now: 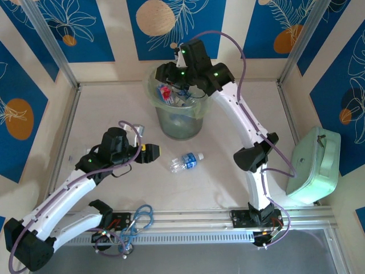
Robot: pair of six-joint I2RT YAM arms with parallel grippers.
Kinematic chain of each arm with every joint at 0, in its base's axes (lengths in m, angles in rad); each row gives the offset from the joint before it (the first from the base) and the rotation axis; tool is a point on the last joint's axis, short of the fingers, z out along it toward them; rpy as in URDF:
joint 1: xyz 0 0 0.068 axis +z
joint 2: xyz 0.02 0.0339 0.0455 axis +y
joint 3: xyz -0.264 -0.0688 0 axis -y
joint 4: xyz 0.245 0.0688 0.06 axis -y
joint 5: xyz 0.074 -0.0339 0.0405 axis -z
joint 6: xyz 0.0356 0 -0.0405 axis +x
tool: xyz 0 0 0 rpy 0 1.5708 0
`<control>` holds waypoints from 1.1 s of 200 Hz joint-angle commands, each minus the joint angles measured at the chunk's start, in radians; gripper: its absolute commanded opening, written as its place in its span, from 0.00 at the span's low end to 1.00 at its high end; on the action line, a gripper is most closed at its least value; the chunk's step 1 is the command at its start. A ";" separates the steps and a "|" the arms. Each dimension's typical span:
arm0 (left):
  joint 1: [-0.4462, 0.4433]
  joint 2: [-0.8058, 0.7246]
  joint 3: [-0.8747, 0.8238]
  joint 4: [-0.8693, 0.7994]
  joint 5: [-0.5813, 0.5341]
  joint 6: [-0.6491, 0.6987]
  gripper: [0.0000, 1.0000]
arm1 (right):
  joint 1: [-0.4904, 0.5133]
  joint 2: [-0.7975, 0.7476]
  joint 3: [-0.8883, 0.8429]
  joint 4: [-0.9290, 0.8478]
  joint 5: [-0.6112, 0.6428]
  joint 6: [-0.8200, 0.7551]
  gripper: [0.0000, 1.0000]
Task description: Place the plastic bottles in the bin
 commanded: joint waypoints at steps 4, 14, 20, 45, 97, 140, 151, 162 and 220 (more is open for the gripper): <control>0.003 -0.007 -0.027 0.029 -0.008 0.018 0.83 | -0.015 0.078 0.025 0.016 -0.043 -0.003 0.47; 0.004 0.003 -0.030 0.032 -0.003 0.024 0.83 | -0.015 0.093 0.026 0.016 -0.051 -0.001 0.46; 0.003 0.011 -0.033 0.036 0.004 0.030 0.83 | -0.013 0.101 0.026 0.010 -0.049 -0.002 0.46; 0.003 0.053 -0.046 0.065 0.020 0.048 0.85 | -0.013 0.102 0.017 -0.018 -0.026 -0.009 0.45; -0.040 0.192 -0.047 0.168 0.022 0.074 0.91 | -0.013 0.002 0.002 -0.010 0.012 -0.029 0.56; -0.130 0.378 0.029 0.183 -0.015 0.158 0.92 | -0.001 -0.215 -0.140 -0.027 0.104 -0.051 0.70; -0.157 0.426 0.057 0.170 -0.034 0.183 0.92 | 0.003 -0.319 -0.275 0.005 0.145 -0.046 0.71; -0.186 0.473 0.086 0.155 -0.043 0.206 0.92 | -0.002 -0.436 -0.438 0.055 0.169 -0.027 0.73; -0.302 0.700 0.252 -0.012 -0.106 0.396 1.00 | -0.157 -0.939 -1.096 0.135 0.156 0.110 0.79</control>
